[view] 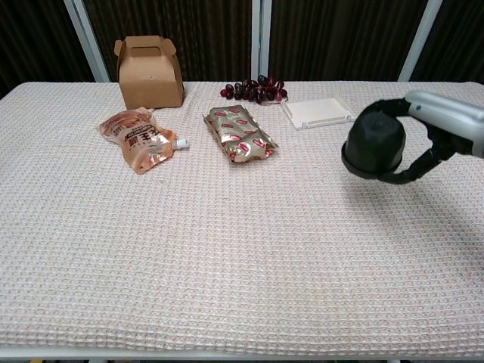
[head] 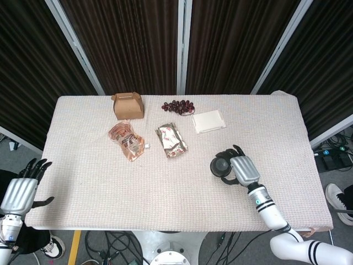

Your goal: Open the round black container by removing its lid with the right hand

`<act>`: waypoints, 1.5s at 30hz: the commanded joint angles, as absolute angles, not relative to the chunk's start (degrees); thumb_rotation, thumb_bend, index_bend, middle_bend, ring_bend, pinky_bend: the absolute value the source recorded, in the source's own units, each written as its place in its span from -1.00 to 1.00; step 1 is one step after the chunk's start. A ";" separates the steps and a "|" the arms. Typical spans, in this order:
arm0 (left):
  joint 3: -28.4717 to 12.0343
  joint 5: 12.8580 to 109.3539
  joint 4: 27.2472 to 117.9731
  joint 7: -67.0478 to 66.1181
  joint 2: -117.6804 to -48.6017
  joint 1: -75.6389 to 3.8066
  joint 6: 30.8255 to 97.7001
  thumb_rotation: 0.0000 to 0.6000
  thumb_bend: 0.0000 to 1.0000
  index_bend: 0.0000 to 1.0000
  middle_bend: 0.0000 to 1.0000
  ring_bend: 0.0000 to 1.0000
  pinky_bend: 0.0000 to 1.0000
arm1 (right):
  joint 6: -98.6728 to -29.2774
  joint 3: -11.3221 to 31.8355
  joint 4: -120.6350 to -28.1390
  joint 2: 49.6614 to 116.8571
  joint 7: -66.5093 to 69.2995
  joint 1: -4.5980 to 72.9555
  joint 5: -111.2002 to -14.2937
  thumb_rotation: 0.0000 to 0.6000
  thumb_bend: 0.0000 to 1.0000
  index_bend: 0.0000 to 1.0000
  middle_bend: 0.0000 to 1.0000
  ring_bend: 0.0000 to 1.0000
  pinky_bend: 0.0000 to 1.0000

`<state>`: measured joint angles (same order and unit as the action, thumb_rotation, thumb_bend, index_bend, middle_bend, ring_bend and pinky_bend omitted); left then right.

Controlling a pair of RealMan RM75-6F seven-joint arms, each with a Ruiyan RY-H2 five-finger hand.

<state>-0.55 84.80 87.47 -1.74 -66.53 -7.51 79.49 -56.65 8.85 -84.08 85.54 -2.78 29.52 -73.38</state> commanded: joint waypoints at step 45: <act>-0.07 84.39 86.49 -1.45 -67.34 -8.05 77.87 1.00 -0.96 -0.77 -0.87 -1.00 -0.52 | -60.74 8.85 -86.20 87.36 -0.51 30.37 -76.48 1.00 -0.44 0.00 0.09 -0.70 -1.00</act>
